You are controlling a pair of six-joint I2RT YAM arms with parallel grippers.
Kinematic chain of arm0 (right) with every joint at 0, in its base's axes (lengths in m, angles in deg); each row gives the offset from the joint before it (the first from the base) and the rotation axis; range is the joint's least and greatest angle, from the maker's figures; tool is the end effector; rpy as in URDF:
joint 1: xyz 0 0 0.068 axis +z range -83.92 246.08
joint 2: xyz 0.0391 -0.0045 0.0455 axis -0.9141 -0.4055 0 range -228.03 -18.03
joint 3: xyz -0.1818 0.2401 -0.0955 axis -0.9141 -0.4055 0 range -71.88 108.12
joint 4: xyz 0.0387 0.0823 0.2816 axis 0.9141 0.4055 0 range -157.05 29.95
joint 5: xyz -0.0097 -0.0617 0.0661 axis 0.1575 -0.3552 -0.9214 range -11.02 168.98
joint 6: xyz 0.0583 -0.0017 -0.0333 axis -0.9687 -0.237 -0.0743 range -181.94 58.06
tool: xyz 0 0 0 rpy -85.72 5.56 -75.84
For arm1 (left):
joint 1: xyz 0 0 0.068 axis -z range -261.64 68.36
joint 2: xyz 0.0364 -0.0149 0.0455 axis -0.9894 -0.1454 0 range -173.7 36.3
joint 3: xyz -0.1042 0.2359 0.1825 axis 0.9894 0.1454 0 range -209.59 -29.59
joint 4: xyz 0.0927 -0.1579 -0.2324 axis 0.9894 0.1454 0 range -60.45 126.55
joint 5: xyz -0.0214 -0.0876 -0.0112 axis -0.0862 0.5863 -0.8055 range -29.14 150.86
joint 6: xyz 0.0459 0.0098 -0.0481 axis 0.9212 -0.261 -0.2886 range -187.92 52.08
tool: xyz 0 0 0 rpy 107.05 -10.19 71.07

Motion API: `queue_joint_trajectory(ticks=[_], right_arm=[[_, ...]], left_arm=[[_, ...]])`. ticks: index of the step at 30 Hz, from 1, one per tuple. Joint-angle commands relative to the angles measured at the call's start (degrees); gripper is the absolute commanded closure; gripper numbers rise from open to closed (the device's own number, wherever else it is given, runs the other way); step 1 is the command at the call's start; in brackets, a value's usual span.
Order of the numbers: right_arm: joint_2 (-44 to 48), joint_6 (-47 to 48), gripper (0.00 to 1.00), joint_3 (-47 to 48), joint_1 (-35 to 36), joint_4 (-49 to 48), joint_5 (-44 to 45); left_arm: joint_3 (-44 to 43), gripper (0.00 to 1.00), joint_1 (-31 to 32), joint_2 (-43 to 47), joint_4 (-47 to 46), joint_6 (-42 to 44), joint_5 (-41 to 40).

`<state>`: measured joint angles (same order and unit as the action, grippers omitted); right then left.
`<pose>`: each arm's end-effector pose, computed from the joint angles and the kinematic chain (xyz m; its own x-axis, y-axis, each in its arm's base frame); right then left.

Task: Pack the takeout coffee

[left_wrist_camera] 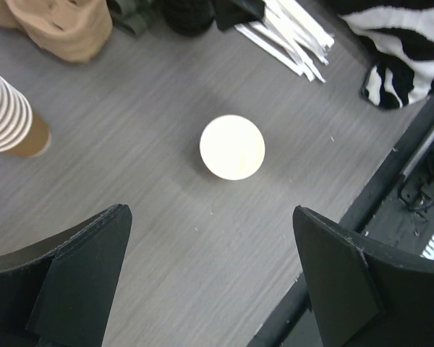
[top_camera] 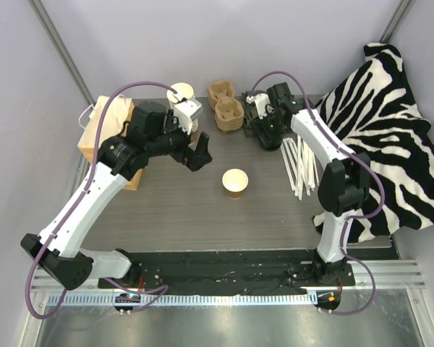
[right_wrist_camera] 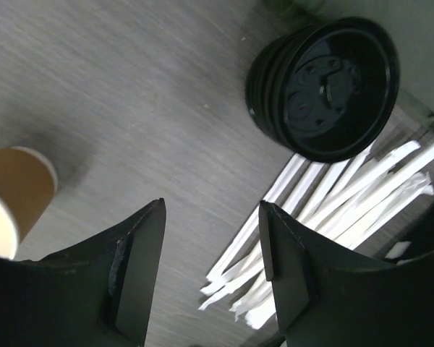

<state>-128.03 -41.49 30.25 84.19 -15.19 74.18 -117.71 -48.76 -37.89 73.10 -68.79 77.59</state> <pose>0.4517 0.1524 0.3141 -0.6468 -0.5779 -0.4976 -0.6146 0.7813 -0.1085 0.2466 -0.1778 0.4742 -0.4261 0.2581 -0.8671 0.7236 0.6724 -0.1554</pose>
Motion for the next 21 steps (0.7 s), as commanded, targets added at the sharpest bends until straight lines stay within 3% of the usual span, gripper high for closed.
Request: queue_joint_trajectory(ticks=[1, 9, 21], right_arm=[[-3.28, 2.32, 0.39, 7.99, -1.06, 0.88, 0.32], [-11.38, 3.90, 0.43, 18.98, -6.15, 6.76, -7.85], [-15.60, 4.95, 0.43, 21.62, -6.33, 8.53, -9.88]], left_arm=[[0.05, 0.00, -0.45, 1.07, 0.75, 1.13, 2.87], [-0.74, 0.00, -0.45, 0.10, 0.04, -0.98, 3.49], [-1.97, 0.00, -0.45, -1.57, -0.40, -1.77, 2.69]])
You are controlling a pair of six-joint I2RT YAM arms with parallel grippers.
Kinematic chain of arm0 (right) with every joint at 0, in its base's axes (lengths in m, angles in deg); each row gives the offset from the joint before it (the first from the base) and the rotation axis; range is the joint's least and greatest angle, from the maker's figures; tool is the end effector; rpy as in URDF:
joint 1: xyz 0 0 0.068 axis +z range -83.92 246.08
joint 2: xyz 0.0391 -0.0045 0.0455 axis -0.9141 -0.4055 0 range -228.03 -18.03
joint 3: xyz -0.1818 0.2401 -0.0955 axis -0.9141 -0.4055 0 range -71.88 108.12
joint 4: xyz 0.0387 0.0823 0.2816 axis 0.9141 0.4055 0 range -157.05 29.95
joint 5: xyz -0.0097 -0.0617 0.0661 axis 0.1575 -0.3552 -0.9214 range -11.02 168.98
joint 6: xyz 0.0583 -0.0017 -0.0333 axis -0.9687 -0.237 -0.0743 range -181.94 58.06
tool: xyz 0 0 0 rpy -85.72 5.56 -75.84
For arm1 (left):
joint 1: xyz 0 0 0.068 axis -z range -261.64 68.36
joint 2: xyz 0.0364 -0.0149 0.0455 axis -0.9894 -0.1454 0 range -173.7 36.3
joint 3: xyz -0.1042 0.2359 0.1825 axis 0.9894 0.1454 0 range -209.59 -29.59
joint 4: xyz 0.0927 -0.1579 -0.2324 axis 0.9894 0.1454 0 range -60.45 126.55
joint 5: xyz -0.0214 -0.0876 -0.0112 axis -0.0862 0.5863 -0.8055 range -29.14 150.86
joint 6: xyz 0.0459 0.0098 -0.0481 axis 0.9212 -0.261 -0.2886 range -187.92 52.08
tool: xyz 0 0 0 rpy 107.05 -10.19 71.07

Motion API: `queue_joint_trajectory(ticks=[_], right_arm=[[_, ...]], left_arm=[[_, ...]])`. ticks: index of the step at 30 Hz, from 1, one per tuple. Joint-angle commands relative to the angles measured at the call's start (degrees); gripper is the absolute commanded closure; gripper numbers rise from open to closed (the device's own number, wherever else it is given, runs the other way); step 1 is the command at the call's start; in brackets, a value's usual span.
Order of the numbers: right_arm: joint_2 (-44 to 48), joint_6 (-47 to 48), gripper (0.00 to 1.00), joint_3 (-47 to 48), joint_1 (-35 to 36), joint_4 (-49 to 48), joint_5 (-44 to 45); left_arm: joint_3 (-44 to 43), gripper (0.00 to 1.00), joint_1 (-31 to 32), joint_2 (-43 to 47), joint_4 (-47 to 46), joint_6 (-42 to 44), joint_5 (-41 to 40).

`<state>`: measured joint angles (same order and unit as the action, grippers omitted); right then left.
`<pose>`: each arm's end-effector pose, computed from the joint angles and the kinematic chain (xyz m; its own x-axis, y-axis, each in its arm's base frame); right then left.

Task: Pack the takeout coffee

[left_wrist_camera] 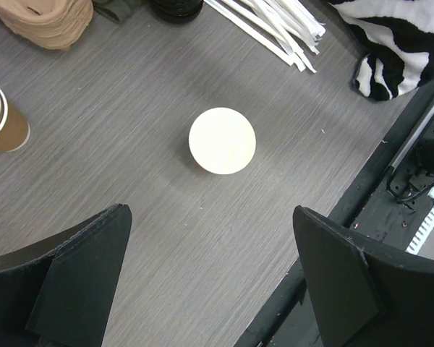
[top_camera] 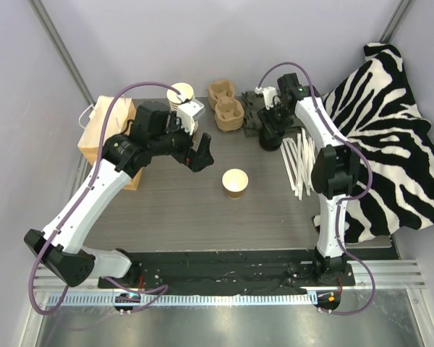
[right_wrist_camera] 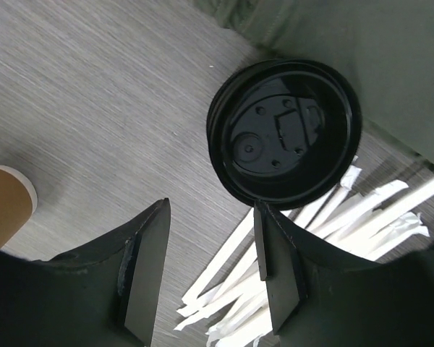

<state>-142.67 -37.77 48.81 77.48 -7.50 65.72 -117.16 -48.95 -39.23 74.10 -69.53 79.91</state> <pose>0.5235 0.1180 0.2948 -0.6804 -0.5438 -0.4912 -0.6263 0.7796 0.0045 0.2520 -0.1826 0.4624 -0.4729 0.2720 -0.8381 0.7291 0.6548 -0.1990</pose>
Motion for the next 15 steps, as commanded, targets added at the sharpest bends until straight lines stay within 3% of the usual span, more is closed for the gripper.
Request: queue_joint_trajectory(ticks=[1, 15], right_arm=[[-1.39, 1.24, 0.43, 3.33, 0.38, 0.83, -1.42], [-5.79, 1.85, 0.44, 8.69, 0.38, 1.27, -1.25]], left_arm=[[-2.43, 0.00, -0.26, -0.15, -1.49, -1.12, 0.29], [-2.61, 0.00, -0.26, -1.64, -2.10, -1.38, -0.06]])
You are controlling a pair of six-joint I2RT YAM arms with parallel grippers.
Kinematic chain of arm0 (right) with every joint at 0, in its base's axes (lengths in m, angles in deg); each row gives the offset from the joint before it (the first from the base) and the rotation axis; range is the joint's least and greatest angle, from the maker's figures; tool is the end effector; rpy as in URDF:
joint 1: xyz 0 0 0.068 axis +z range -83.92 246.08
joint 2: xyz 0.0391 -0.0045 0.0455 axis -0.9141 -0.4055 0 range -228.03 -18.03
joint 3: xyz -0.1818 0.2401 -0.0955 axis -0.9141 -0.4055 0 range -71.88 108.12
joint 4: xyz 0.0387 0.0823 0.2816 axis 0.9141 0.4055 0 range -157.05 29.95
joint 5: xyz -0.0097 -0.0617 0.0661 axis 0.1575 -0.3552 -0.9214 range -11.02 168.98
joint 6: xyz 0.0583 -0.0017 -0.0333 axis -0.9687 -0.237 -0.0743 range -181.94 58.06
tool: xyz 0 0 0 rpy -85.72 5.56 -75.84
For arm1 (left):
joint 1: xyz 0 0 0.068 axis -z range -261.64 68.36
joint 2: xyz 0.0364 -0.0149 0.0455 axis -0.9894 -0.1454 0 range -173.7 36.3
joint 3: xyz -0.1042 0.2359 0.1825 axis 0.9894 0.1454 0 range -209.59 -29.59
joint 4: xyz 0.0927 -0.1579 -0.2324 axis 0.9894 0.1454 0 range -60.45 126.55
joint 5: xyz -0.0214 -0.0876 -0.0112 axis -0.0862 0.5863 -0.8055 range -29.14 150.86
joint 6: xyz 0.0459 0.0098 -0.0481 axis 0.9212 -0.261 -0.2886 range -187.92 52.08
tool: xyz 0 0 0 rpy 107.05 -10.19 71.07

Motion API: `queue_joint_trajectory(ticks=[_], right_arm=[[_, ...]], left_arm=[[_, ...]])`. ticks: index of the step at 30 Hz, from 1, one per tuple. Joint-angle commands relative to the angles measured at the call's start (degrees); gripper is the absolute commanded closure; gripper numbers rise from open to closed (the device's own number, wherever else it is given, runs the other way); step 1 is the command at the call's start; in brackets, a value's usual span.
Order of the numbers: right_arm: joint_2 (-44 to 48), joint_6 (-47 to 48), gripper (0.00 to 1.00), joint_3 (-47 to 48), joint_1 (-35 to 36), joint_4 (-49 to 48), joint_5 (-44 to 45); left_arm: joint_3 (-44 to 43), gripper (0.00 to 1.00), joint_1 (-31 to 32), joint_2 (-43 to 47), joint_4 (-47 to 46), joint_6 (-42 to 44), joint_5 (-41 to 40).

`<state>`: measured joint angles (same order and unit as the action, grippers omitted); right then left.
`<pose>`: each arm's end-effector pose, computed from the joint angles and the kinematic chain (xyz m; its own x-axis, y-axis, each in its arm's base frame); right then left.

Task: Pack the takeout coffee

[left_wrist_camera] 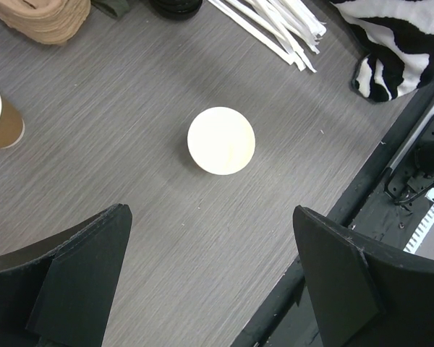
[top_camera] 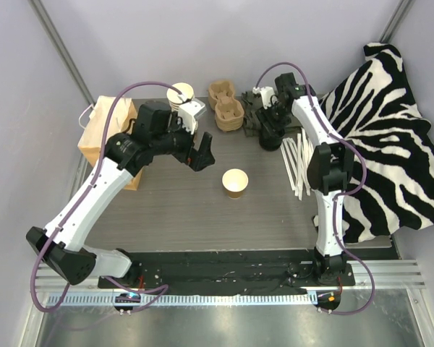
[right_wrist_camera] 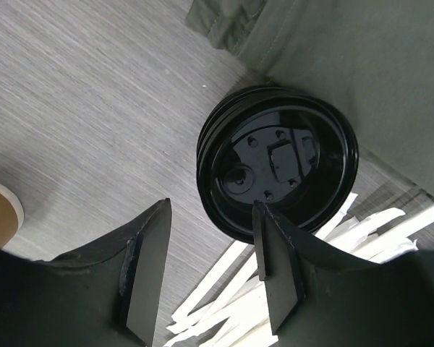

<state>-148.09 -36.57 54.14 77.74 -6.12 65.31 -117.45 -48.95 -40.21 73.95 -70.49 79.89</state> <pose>0.5428 0.1249 0.2753 -0.6756 -0.5646 -0.4741 -0.6462 0.7631 0.0121 0.2570 -0.1858 0.4595 -0.4917 0.2652 -0.8294 0.7192 0.6606 -0.2152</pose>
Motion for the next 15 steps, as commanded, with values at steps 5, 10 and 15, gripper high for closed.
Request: queue_joint_trajectory(ticks=[5, 10, 15], right_arm=[[-1.07, 0.91, 0.46, 3.62, 0.12, -0.02, -0.57], [-1.51, 0.91, 0.50, 3.71, 0.03, 0.07, -1.27], [-2.04, 0.83, 0.56, 4.24, -0.15, -0.11, -1.09]], left_arm=[[-2.76, 0.01, -0.26, -1.36, -1.87, -0.33, -0.04], [-3.38, 0.00, -0.26, -2.15, -1.95, -0.42, 0.40], [-3.29, 0.00, -0.26, -2.42, -1.95, -0.77, 1.54]])
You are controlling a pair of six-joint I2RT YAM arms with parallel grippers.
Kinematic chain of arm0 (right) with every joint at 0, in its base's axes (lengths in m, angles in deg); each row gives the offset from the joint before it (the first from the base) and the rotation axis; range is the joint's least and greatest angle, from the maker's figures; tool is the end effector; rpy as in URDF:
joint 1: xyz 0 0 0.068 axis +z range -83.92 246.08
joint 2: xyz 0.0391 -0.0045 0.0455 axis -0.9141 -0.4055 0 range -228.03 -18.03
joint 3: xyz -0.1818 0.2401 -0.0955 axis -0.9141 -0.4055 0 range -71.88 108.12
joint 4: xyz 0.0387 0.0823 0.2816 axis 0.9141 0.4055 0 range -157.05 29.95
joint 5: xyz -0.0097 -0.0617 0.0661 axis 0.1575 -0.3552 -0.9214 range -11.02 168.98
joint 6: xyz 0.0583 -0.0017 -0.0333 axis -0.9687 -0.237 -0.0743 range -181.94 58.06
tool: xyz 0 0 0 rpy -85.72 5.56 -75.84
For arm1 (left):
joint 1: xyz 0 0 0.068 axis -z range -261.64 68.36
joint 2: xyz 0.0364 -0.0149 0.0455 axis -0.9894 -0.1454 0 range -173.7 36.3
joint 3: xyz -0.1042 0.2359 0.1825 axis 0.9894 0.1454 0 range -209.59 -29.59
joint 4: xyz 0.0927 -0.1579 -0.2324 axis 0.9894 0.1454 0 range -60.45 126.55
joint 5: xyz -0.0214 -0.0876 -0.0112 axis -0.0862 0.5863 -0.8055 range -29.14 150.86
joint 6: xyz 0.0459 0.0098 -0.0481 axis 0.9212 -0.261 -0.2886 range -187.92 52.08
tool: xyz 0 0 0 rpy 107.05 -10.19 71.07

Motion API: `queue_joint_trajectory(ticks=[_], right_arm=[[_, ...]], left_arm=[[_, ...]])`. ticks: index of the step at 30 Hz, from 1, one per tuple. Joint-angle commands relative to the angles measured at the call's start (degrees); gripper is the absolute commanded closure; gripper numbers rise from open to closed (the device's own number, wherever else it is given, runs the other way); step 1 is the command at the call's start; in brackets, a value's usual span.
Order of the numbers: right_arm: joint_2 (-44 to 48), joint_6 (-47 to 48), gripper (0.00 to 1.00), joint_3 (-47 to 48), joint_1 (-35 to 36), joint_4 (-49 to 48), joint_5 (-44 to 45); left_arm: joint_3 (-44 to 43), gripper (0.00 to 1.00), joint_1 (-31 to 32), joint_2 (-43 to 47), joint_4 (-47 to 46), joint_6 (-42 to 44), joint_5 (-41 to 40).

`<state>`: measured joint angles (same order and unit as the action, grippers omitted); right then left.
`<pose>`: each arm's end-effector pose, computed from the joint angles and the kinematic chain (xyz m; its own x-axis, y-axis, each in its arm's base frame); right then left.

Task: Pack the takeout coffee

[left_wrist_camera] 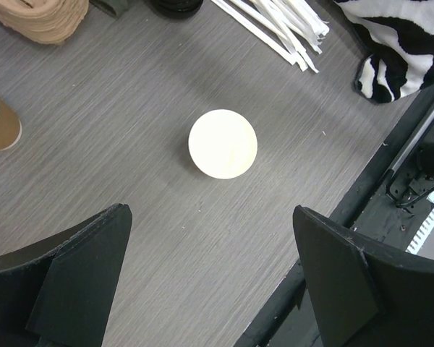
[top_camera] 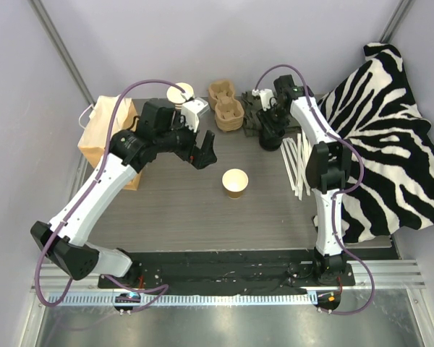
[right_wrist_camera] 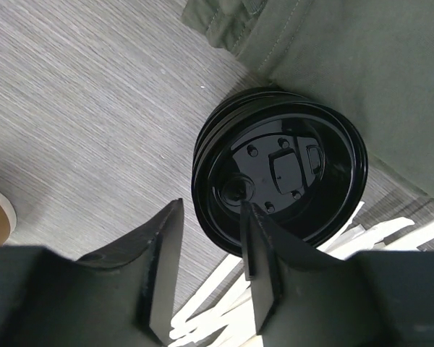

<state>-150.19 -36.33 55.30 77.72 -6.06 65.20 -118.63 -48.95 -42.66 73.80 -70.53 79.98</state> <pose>0.5498 0.1262 0.2623 -0.6808 -0.5689 -0.4613 -0.6491 0.7605 0.0201 0.2687 -0.1934 0.4544 -0.5058 0.2735 -0.8182 0.7161 0.6620 -0.2214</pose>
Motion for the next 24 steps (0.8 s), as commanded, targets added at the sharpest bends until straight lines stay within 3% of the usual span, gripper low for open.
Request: queue_joint_trajectory(ticks=[1, 13, 24], right_arm=[[0.06, 0.59, 0.57, 3.17, -0.13, -0.08, -1.07], [0.23, 1.11, 0.75, 4.31, -0.21, 0.00, -0.90], [-0.90, 1.29, 0.65, 4.57, -0.21, 0.18, -0.11]], left_arm=[[-2.02, 0.00, -0.26, 0.03, -1.71, -0.73, 1.71], [-2.37, 0.00, -0.26, -0.32, -1.71, -0.20, 1.89], [-2.37, 0.00, -0.26, -0.67, -1.71, 0.06, 2.16]])
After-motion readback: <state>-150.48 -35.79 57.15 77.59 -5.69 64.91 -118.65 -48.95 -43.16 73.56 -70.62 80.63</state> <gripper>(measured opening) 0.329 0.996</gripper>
